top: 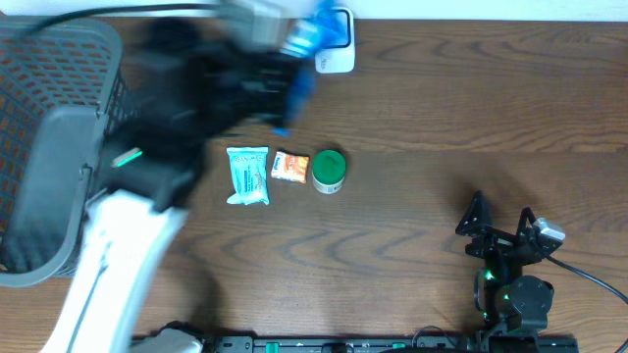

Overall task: Scan the item barcode
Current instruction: 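Carry the Oreo packet toward the scanner and lower it right of the bottle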

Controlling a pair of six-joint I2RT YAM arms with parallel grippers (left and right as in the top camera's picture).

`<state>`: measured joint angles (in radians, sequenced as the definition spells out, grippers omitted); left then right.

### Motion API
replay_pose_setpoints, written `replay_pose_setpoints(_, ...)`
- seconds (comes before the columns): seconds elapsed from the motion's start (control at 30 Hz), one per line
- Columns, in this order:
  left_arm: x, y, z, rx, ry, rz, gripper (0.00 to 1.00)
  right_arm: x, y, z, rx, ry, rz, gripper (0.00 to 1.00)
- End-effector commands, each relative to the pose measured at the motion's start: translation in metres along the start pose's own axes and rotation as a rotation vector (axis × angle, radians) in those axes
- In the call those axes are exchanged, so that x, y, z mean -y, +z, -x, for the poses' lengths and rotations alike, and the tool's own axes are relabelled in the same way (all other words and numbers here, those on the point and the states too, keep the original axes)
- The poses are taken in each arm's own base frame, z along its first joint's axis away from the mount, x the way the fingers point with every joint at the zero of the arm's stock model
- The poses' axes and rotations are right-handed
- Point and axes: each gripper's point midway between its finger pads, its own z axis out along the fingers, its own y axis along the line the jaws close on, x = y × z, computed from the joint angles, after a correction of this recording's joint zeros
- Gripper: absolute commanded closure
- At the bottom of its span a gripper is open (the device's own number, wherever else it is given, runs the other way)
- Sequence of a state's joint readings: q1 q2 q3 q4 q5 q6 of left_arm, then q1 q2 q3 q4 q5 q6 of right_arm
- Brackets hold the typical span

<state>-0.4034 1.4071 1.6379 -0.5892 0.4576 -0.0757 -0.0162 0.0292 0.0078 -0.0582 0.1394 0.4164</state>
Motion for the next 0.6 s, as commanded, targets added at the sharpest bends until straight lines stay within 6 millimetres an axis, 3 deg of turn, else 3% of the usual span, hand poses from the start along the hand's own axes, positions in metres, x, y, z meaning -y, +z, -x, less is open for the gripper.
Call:
replay_pose_setpoints(0.0,0.020,0.079,-0.056,-0.184,0.001,-0.055,0.93,0.000,0.000,-0.001,-0.001,-0.011,-0.002,0.01)
replay_pose_setpoints(0.13,0.036,0.160,-0.125,-0.350,0.015,-0.100,0.93,0.000,0.000,-0.001,-0.001,-0.011,-0.002,0.01)
replay_pose_setpoints(0.27,0.040,0.214,-0.188,-0.464,0.018,-0.119,0.93,0.000,0.000,-0.001,-0.001,-0.011,-0.002,0.01)
replay_pose_setpoints(0.4,0.028,0.241,-0.236,-0.550,0.026,-0.066,0.93,0.000,0.000,-0.001,-0.001,-0.011,-0.002,0.01)
replay_pose_setpoints(0.53,0.019,0.248,-0.253,-0.583,0.035,-0.020,0.91,0.000,0.000,-0.001,-0.001,-0.011,-0.002,0.01)
replay_pose_setpoints(0.57,0.019,0.248,-0.252,-0.582,0.036,-0.020,0.68,0.000,0.000,-0.001,-0.001,-0.011,-0.002,0.01)
